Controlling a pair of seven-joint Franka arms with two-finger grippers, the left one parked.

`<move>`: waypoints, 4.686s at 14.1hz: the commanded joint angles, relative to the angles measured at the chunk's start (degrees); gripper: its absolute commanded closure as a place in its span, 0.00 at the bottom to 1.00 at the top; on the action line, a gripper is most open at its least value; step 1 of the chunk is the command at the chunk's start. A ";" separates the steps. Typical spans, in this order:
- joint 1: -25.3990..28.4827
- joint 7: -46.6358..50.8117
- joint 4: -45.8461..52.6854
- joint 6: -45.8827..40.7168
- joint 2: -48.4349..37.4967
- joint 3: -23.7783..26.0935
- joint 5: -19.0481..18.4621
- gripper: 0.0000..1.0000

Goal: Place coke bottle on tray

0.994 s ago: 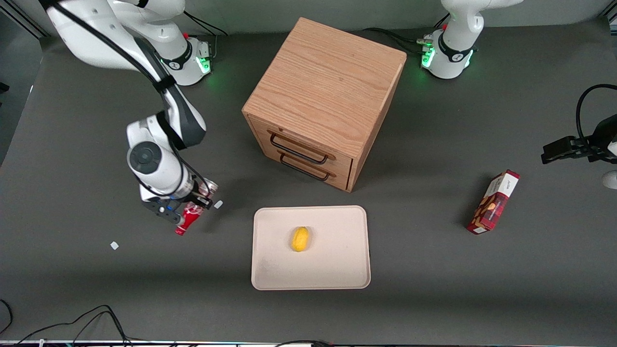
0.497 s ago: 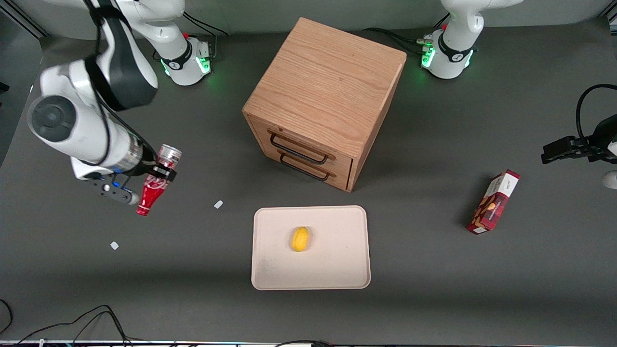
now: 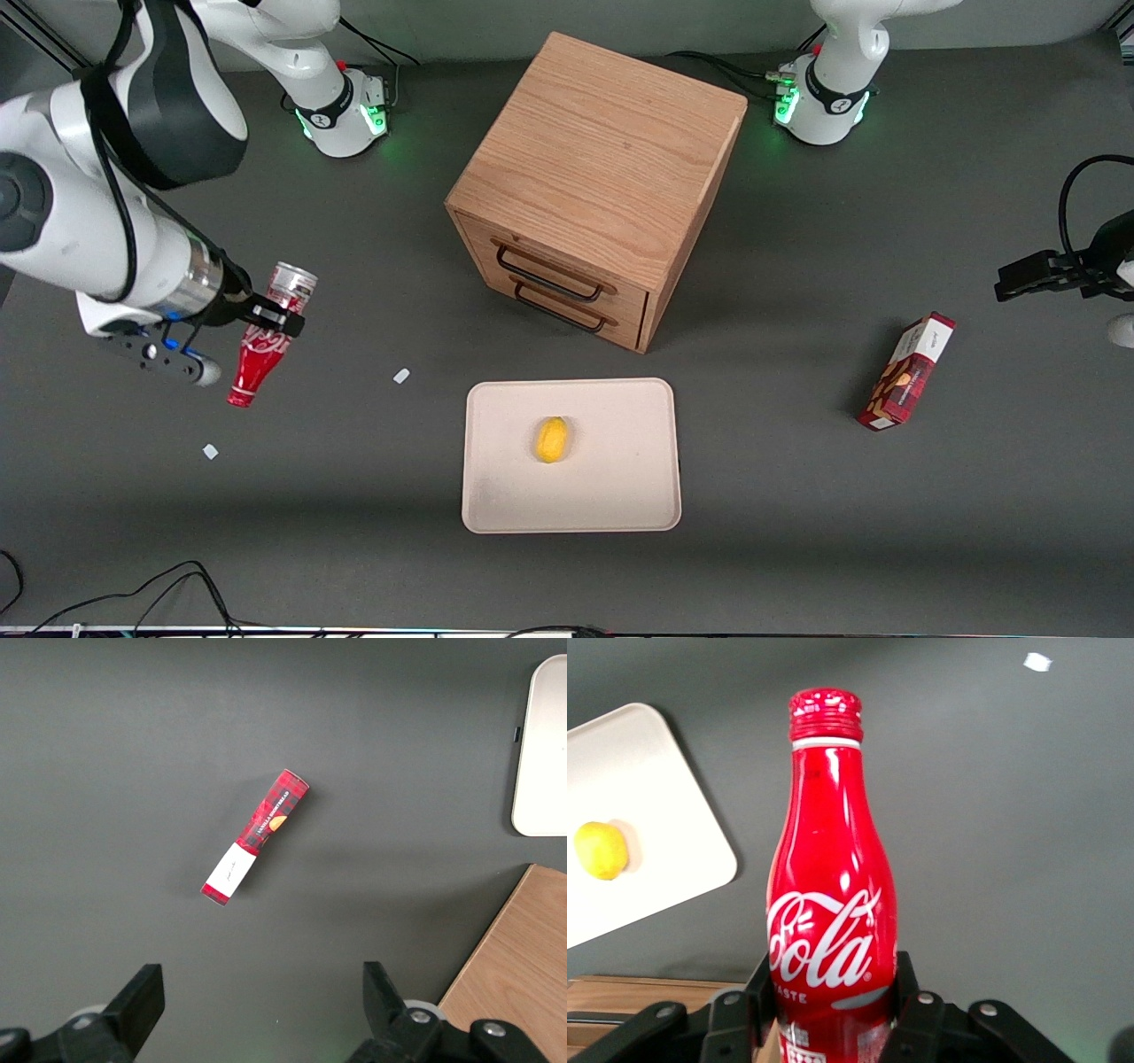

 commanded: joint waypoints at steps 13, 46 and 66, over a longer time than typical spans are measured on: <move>23.13 -11.33 28.21 22.41 41.05 -13.55 -1.47 1.00; 22.95 -8.71 16.65 30.51 35.38 -13.46 -1.03 0.00; 4.12 -26.90 -15.89 3.26 -13.75 -9.12 4.39 0.00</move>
